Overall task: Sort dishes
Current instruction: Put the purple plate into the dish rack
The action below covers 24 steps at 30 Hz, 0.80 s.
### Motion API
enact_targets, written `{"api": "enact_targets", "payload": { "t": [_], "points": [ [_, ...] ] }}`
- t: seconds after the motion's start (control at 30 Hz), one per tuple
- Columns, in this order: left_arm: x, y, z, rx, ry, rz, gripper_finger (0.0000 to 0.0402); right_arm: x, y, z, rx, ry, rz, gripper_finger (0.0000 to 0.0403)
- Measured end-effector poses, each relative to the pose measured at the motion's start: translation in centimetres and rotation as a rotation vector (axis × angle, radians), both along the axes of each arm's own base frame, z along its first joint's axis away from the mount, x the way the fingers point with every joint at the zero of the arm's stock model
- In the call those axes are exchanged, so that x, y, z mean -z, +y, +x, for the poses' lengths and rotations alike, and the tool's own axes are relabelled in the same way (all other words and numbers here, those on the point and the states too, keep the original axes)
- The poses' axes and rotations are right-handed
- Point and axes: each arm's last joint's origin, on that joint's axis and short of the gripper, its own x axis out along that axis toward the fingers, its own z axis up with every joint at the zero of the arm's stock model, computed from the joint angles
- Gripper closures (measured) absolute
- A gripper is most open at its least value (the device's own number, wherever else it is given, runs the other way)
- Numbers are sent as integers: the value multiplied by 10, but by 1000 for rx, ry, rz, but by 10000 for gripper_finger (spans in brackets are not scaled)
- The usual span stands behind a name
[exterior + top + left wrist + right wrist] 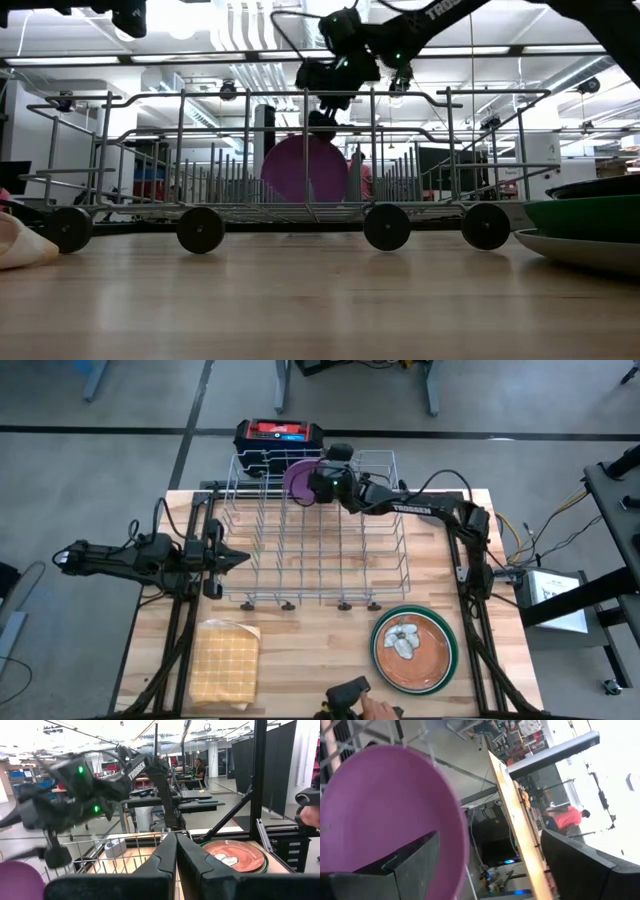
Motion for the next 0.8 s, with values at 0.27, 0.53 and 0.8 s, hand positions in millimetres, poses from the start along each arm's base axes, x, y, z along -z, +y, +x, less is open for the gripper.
{"api": "enact_targets", "payload": {
  "t": [0.27,0.53,0.8],
  "points": [
    [0,0,0,0,5,1,401,-27,-18,-30,-34,-284,257,270],
    [1,0,0,0,5,1,401,-11,-62,-57,-32,-409,533,399],
    [1,0,0,0,5,5,401,-8,-66,-59,-31,-429,560,402]
  ]
}}
